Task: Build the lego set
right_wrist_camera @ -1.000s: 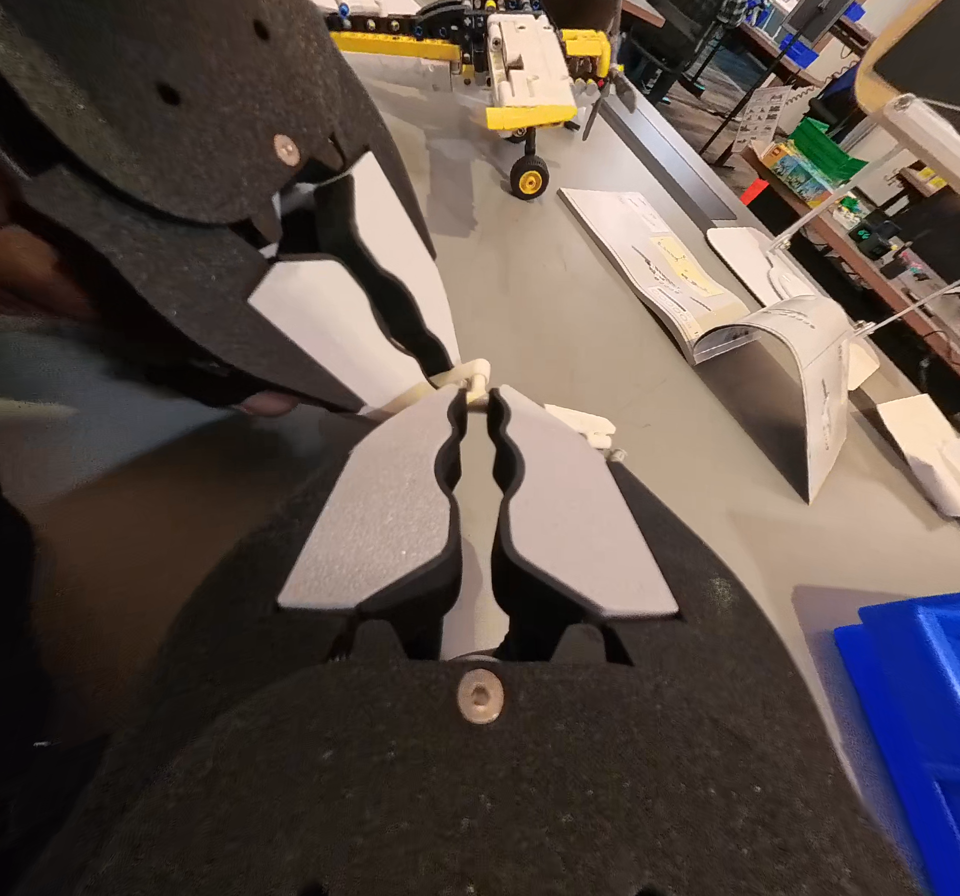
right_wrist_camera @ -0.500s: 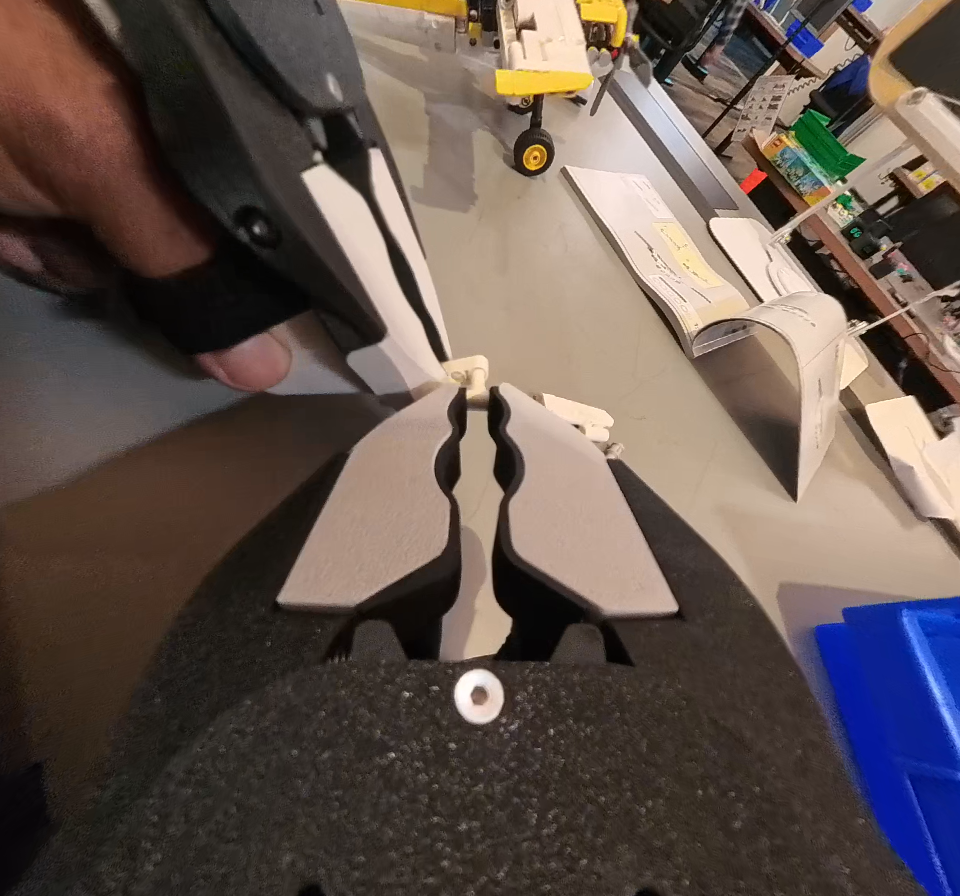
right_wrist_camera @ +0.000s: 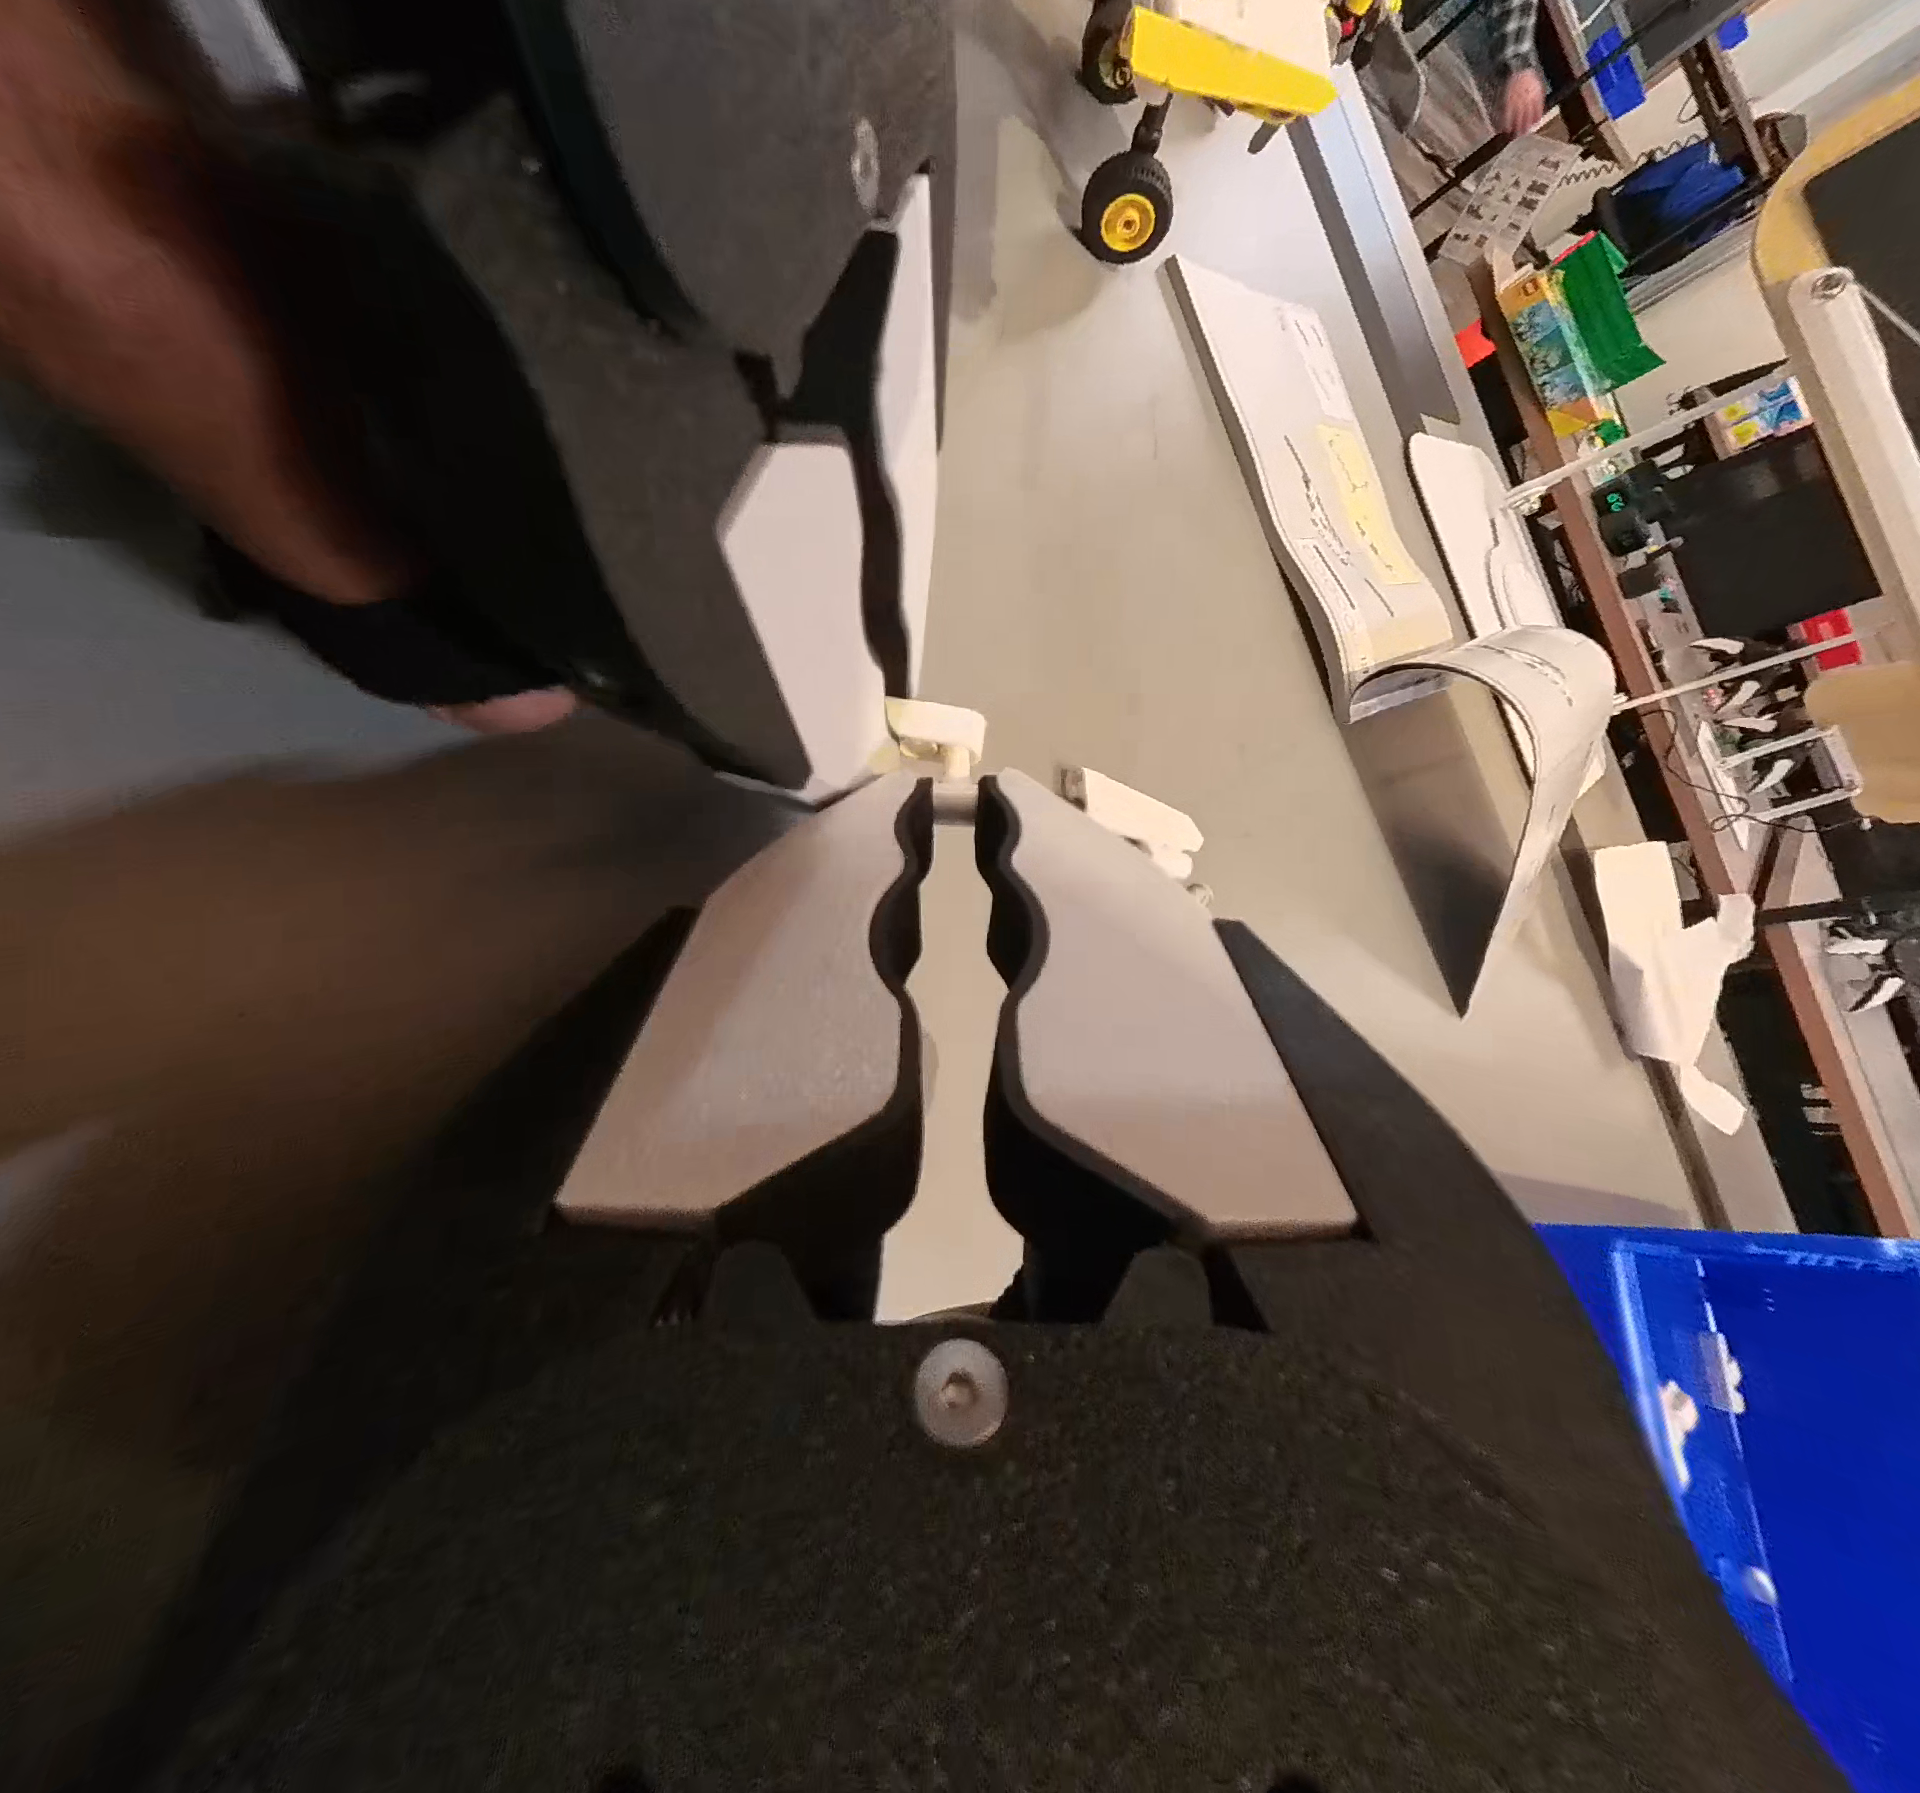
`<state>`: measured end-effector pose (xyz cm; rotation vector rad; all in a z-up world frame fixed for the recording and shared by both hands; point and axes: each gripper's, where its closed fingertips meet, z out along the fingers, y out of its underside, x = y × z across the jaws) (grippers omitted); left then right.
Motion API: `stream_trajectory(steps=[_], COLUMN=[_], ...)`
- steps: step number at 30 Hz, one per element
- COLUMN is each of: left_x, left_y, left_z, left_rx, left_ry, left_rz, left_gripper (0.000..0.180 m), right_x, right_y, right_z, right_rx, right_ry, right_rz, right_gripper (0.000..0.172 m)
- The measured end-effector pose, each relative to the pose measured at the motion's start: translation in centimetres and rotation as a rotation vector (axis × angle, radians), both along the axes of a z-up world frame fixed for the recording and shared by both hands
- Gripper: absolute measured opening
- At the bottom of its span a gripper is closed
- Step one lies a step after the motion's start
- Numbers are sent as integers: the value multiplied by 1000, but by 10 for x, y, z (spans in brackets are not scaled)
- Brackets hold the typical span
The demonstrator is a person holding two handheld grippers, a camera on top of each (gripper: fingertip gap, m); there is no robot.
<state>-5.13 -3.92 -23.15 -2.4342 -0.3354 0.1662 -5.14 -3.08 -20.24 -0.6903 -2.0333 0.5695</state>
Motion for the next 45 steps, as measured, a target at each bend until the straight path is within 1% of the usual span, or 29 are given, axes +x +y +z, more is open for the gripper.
stream_trajectory(steps=[6, 10, 14, 17, 21, 31, 39, 45], left_x=[0, 3, 6, 9, 11, 23, 22, 22], left_y=[-2, -1, -1, 0, -2, -7, -6, -6], left_z=[-1, 1, 2, 5, 5, 11, 17, 18], left_rx=[-40, -4, 36, 90, 87, 157, 238, 251], left_ry=[82, 53, 6, -69, -84, -266, -351, -380], left_rz=[-12, -39, -75, -94, -139, -265, -262, -260], left_gripper=[9, 9, 9, 9, 10, 10, 9, 9], right_x=[1, 2, 3, 4, 5, 10, 9, 9], right_y=[-1, -1, -3, -4, -6, -15, -15, -16], right_z=[-2, 0, 2, 5, 5, 13, 17, 18], right_rx=[-31, -60, -81, -104, -113, -176, -238, -283], right_ry=[-17, -8, 1, 16, 16, 40, 50, 48], right_rz=[-16, -17, -5, 6, 24, 88, 90, 99], right_gripper=[7, 7, 7, 7, 7, 8, 8, 8])
